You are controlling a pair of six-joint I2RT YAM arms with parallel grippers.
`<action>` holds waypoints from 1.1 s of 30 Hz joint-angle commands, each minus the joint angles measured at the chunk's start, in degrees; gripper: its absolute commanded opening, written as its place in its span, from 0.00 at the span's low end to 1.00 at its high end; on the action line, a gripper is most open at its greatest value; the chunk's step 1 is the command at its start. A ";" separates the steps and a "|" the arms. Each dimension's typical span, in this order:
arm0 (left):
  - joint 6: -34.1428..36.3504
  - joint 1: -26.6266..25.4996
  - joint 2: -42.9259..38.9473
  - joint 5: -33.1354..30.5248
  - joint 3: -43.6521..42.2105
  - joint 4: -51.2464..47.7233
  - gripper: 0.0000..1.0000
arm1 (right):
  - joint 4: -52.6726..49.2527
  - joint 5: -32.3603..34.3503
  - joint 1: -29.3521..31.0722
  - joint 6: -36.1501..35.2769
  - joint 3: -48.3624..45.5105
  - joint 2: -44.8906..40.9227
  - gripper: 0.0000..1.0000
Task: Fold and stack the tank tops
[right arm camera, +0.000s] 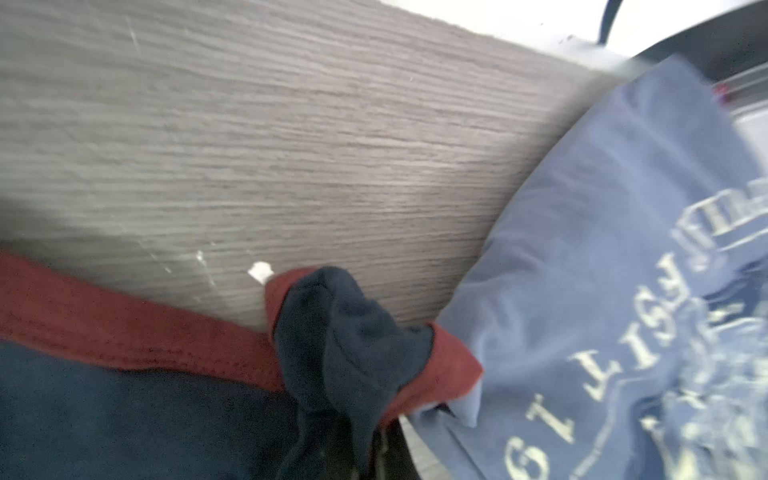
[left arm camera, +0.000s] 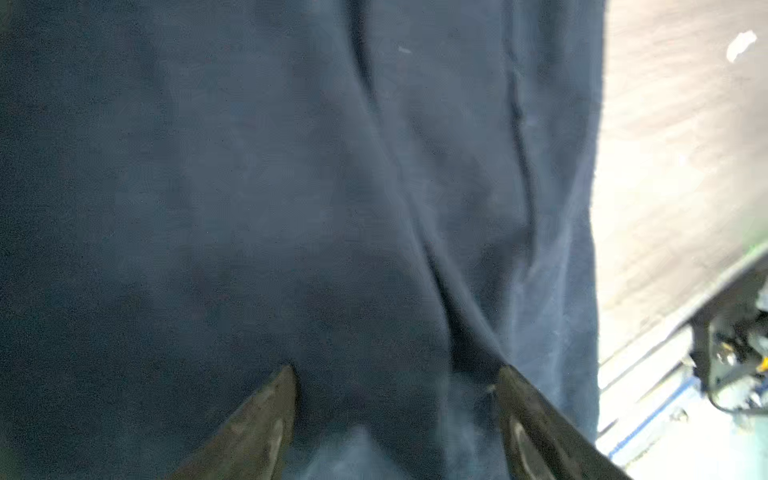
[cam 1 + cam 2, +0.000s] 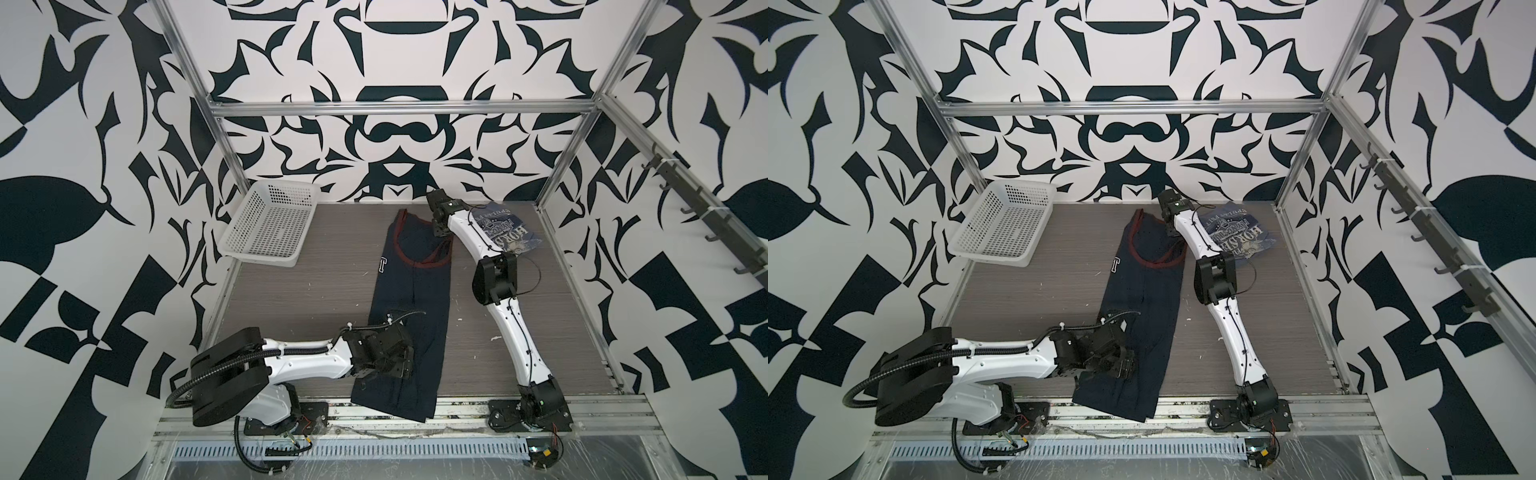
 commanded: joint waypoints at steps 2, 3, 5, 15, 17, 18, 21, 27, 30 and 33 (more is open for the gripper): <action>-0.73 -1.92 3.62 7.56 -2.08 0.85 0.77 | -2.42 7.99 -0.99 -3.46 1.67 -0.15 0.03; -0.57 -2.27 3.97 7.87 -1.96 0.86 0.76 | -2.74 8.34 -1.20 -3.46 1.64 -0.31 0.03; -0.32 -2.99 3.98 7.83 -1.47 0.61 0.76 | -3.08 8.72 -1.52 -3.36 1.65 -0.25 0.03; 0.14 -3.02 0.05 1.38 -0.77 -2.11 0.78 | -2.02 -8.27 -1.43 -5.68 2.83 1.45 0.37; -0.57 -3.02 -0.96 0.36 -1.37 -2.07 0.78 | -1.91 -11.94 -1.45 -4.51 2.97 0.67 0.43; -0.94 -3.02 -1.52 -0.08 -1.80 -1.88 0.78 | -1.67 -14.10 -1.39 -3.81 2.64 -0.07 0.47; -1.41 -3.05 -2.52 -1.32 -2.39 -2.58 0.78 | -1.23 -20.57 -1.61 -1.15 2.17 -1.68 0.53; -1.70 -3.00 -2.91 -2.06 -2.72 -3.74 0.78 | -1.71 -24.54 -1.91 3.86 1.31 -5.27 0.64; -1.66 -2.94 -2.44 -2.03 -2.83 -3.72 0.78 | -1.30 -24.93 -2.13 5.54 0.06 -7.42 0.63; -1.76 -2.93 -1.93 -1.89 -2.98 -3.29 0.78 | 0.47 -26.23 -2.49 6.33 -2.10 -9.40 0.58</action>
